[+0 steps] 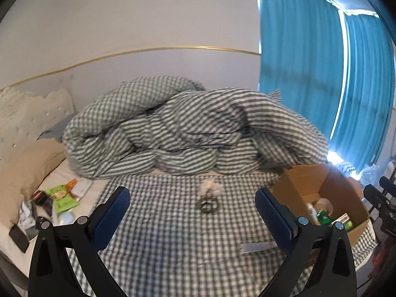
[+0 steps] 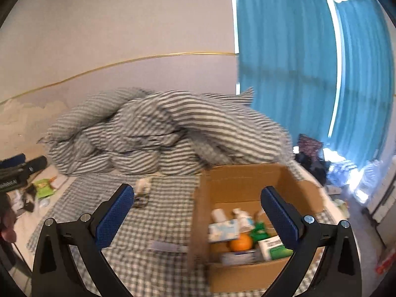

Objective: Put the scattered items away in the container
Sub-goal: 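Release the tissue pack into the box with the left gripper, then move both grippers back over the lace cloth and bead bracelet, then grasp the white lace cloth with the right gripper while the left gripper approaches the bracelet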

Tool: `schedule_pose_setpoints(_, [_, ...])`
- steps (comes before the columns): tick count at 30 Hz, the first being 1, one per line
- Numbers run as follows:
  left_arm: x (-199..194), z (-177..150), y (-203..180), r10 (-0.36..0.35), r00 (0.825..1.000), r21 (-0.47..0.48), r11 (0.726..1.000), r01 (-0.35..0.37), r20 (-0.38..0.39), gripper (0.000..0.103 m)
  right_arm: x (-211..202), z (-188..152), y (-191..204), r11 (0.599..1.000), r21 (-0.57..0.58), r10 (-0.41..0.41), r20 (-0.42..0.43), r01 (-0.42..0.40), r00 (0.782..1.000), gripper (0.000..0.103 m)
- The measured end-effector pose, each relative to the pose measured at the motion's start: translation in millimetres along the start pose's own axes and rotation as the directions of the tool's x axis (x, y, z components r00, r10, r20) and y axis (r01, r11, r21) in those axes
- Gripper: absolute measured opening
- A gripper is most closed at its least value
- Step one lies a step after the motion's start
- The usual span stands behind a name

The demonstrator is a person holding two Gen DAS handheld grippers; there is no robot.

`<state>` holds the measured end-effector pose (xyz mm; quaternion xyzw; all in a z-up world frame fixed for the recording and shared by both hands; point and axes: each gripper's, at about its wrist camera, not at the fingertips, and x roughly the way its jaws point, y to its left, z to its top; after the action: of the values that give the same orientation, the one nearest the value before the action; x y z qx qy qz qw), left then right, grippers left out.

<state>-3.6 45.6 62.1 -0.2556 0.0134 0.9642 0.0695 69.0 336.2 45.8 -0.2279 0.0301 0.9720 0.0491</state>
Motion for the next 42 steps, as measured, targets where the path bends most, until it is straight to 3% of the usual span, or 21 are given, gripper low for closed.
schedule_pose_setpoints(10, [43.4, -25.2, 36.7, 0.013, 0.997, -0.044, 0.999, -0.016, -0.07, 0.103, 56.0, -24.8, 65.6, 0.991, -0.087, 0.096, -0.083, -0.103, 0.992, 0.103])
schedule_pose_setpoints(17, [63.8, -33.4, 50.9, 0.049, 0.997, -0.034, 0.998, -0.051, -0.054, 0.103, 143.5, -26.8, 103.2, 0.974, -0.125, 0.167, -0.159, -0.188, 0.973, 0.103])
schedule_pose_setpoints(26, [135.7, -40.9, 71.1, 0.074, 0.99, -0.028, 0.997, -0.078, -0.121, 0.103, 269.8, -24.0, 130.6, 0.98, -0.098, 0.139, -0.275, -0.172, 0.951, 0.103])
schedule_pose_setpoints(35, [220.5, -60.5, 62.5, 0.058, 0.979, -0.015, 0.998, -0.062, -0.197, 0.103, 395.2, -45.6, 134.7, 0.982, -0.076, 0.125, -0.439, -0.175, 0.89, 0.099])
schedule_pose_setpoints(37, [232.8, -66.1, 60.4, 0.049, 0.976, -0.02, 0.998, -0.054, -0.21, 0.103, 412.0, -50.1, 137.3, 0.981, -0.089, 0.115, -0.462, -0.175, 0.879, 0.089])
schedule_pose_setpoints(42, [259.5, -77.0, 54.7, 0.034, 0.97, -0.025, 0.999, -0.041, -0.239, 0.103, 451.1, -62.2, 148.0, 0.974, -0.088, 0.131, -0.535, -0.209, 0.835, 0.077])
